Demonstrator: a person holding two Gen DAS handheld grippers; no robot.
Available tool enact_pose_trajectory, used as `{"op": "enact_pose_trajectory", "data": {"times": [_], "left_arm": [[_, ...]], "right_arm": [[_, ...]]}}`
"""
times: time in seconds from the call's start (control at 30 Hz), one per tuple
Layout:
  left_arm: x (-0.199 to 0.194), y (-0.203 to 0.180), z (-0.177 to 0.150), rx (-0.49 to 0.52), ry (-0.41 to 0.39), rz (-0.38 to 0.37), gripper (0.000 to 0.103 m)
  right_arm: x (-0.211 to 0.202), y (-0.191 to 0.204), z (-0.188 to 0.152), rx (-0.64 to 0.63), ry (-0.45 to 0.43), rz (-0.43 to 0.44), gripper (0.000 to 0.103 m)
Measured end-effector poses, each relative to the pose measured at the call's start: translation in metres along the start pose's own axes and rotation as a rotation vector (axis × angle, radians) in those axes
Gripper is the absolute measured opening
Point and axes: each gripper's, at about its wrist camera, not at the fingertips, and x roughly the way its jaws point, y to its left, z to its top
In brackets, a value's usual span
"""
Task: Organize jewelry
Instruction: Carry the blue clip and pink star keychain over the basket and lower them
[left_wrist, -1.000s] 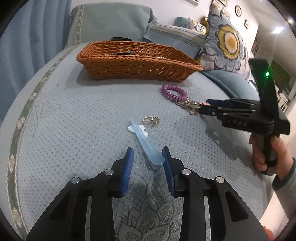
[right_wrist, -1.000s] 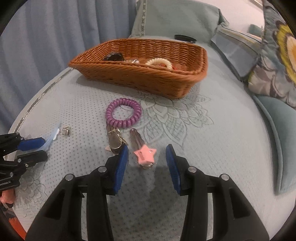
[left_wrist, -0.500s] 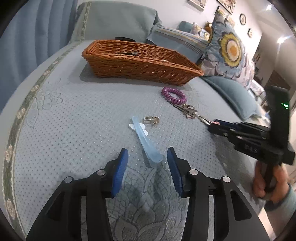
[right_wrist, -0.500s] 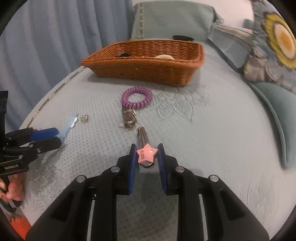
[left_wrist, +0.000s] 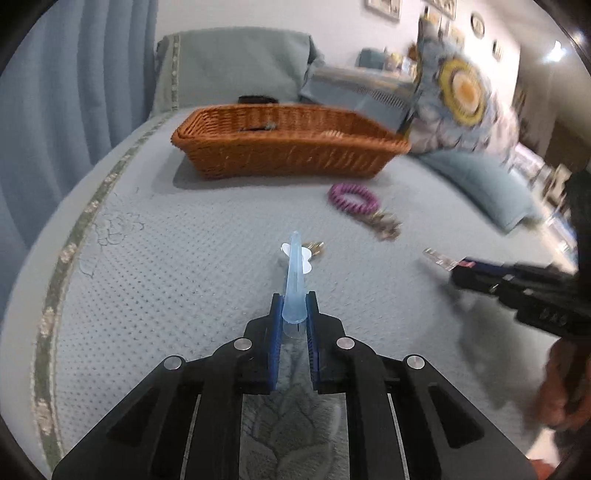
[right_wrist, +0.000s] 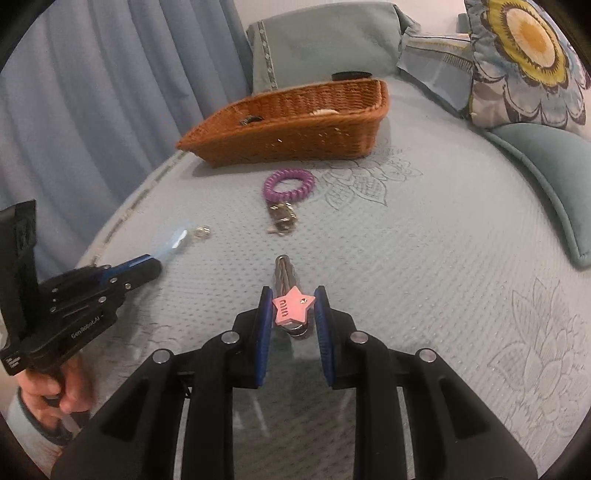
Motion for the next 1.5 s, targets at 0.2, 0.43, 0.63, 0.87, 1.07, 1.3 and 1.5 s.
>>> {"op": "enact_pose_trajectory", "data": {"times": [0.2, 0.43, 0.63, 0.87, 1.07, 1.3, 1.5], "left_arm": [[-0.015, -0.001, 0.012, -0.017, -0.060, -0.038, 0.010], [-0.023, -0.003, 0.054, -0.004, -0.144, -0.060, 0.010], [-0.008, -0.005, 0.111, 0.024, -0.210, -0.066, 0.010], [0.049, 0.003, 0.163, 0.015, -0.197, -0.060, 0.010], [0.094, 0.010, 0.175, 0.003, -0.154, -0.056, 0.010], [0.119, 0.008, 0.176, 0.001, -0.117, -0.060, 0.010], [0.111, 0.012, 0.173, -0.016, -0.108, -0.076, 0.027]], "right_arm": [[-0.022, 0.012, 0.016, -0.011, -0.069, 0.031, 0.020], [-0.034, 0.018, 0.064, -0.057, -0.167, 0.013, 0.020], [-0.011, 0.014, 0.123, -0.074, -0.229, -0.036, 0.020], [0.055, -0.006, 0.191, -0.029, -0.192, -0.063, 0.020], [0.111, -0.020, 0.211, -0.009, -0.097, -0.096, 0.020], [0.137, -0.018, 0.211, -0.014, -0.026, -0.139, 0.020], [0.132, -0.035, 0.206, 0.068, 0.001, -0.089, 0.034]]}}
